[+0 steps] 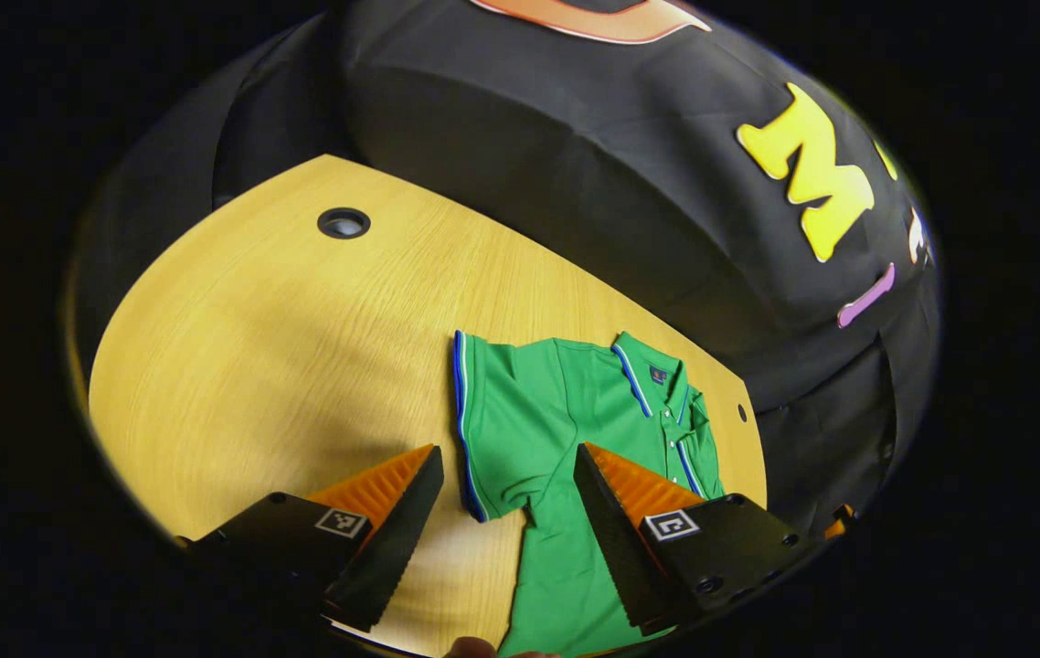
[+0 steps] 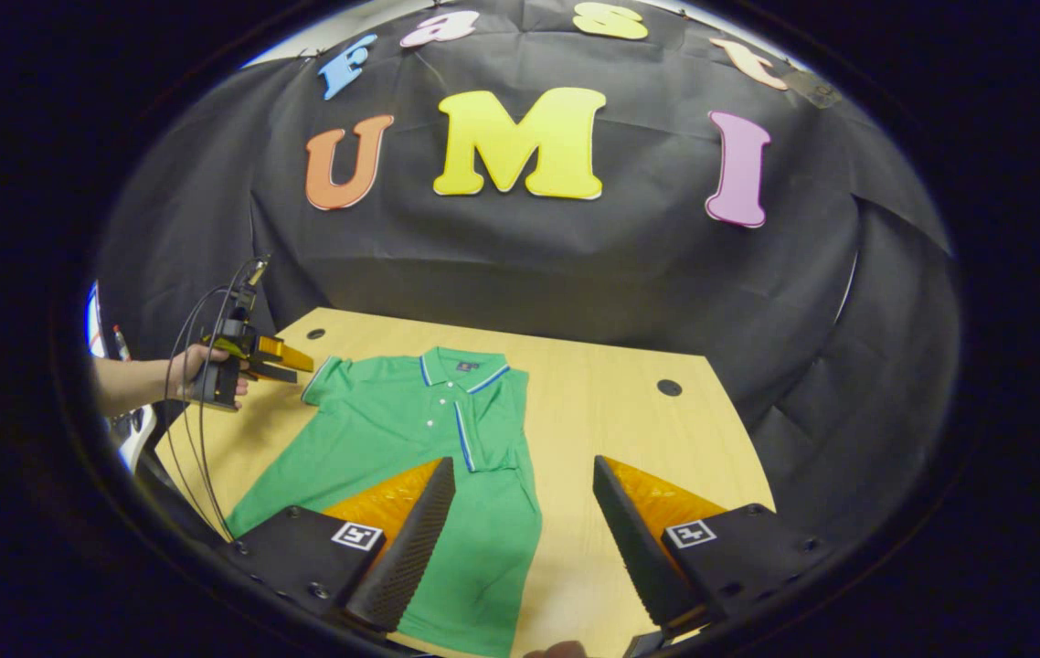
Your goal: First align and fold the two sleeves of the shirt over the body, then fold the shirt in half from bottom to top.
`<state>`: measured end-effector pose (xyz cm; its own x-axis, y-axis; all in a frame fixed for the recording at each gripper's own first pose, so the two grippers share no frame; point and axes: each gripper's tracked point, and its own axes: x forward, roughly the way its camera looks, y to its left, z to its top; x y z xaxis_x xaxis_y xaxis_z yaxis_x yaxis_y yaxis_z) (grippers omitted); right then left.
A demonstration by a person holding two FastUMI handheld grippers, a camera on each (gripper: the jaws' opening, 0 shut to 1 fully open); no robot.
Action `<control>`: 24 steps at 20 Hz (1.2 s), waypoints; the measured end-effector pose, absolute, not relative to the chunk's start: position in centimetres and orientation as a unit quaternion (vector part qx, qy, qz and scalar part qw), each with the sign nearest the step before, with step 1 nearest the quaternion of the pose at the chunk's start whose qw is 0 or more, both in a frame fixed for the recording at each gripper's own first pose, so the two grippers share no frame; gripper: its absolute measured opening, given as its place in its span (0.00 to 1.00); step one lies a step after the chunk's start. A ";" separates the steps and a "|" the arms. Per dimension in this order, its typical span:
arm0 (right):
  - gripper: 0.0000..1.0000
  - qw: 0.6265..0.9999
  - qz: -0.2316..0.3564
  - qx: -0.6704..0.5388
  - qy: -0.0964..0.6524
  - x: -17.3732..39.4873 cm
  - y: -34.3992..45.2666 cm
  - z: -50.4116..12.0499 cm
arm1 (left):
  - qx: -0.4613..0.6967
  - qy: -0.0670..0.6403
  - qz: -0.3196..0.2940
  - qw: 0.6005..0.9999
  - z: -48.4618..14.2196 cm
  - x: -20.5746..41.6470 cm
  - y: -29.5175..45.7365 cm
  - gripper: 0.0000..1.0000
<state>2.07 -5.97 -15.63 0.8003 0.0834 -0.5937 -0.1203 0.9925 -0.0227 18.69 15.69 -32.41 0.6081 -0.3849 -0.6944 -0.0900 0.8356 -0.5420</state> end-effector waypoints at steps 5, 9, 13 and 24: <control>0.93 0.945 0.043 -0.029 0.322 2.0 -7.2 -16.5 | -0.286 0.464 -0.090 0.833 -34.4 19.7 15.1 0.83; 0.93 0.945 0.034 -0.022 0.326 2.1 -8.0 -17.0 | -0.272 0.480 -0.096 0.829 -35.3 19.7 14.4 0.75; 0.94 0.945 0.029 -0.019 0.326 1.8 -8.7 -17.4 | -0.252 0.501 -0.080 0.824 -36.3 19.5 13.8 0.31; 0.93 0.952 -0.002 0.002 0.305 1.5 -11.0 -17.0 | -0.224 0.425 -0.096 0.871 -31.1 21.9 11.0 0.03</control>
<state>1.47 -10.95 -16.96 0.8138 -0.0018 -0.5812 0.0043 1.0000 0.0029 21.86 11.00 -31.09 0.6194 -0.3584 -0.6984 -0.0230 0.8810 -0.4725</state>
